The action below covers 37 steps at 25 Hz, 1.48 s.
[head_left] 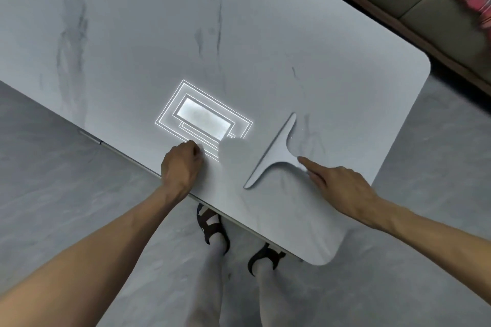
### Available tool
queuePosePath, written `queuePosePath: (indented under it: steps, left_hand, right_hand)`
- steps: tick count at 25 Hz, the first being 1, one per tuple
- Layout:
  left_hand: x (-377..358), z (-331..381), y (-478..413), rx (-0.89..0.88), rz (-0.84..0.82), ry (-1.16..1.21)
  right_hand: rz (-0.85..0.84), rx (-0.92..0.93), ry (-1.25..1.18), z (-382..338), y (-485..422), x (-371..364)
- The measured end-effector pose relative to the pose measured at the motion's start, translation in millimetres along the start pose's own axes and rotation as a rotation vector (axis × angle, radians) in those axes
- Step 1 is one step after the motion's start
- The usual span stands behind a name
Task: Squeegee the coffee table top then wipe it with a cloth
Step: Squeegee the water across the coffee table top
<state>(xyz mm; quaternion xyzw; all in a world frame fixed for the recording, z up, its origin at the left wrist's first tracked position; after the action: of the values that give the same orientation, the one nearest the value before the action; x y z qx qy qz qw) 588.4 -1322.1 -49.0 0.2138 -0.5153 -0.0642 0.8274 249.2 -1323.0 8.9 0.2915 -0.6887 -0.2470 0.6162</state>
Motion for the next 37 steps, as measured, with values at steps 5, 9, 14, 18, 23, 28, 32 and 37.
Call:
queuePosePath:
  steps: [5, 9, 14, 18, 23, 28, 32, 37]
  left_hand:
    - [11.0, -23.4, 10.6, 0.126, 0.037, 0.1]
    - [30.3, -68.7, 14.7, 0.24, 0.081, 0.159]
    - [43.6, -111.0, 18.7, 0.347, 0.126, 0.219]
    - [36.1, -94.3, 25.3, 0.285, 0.149, 0.228]
    - [-15.7, -22.0, 39.7, 0.148, 0.026, 0.177]
    - [-79.6, 76.8, 71.9, 0.059, -0.089, 0.197]
    - [-105.6, 113.6, 88.2, 0.142, -0.129, 0.139]
    - [-127.0, 113.5, 83.8, 0.204, -0.218, 0.109]
  right_hand:
    - [0.089, 0.002, -0.218, -43.9, -38.5, 57.6]
    - [0.164, -0.063, -0.42, -153.6, -125.6, 81.3]
    - [0.142, 0.14, -0.25, -234.4, -121.0, 39.5]
    - [0.1, 0.257, -0.012, -181.9, -68.9, -5.4]
    - [0.035, 0.214, 0.151, -35.6, -23.3, -15.9]
    - [0.051, 0.145, 0.225, 83.2, 7.2, -8.1]
    - [0.09, 0.185, 0.194, 100.0, 11.9, 16.0]
    - [0.207, 0.177, -0.119, 43.1, -77.5, 71.2]
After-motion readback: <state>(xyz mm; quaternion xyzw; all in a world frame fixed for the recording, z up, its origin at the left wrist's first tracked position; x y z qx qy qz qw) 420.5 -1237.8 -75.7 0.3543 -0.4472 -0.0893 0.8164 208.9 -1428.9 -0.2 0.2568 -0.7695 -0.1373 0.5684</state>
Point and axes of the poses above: each hand's wrist, its own y-axis away from the middle knuckle, its own x-axis out of the back of the hand, z = x × y, the point moved 8 cm from there along -y, towards the middle knuckle, and after that the axes turned 8 degrees about -x, right-handed, at the moved point
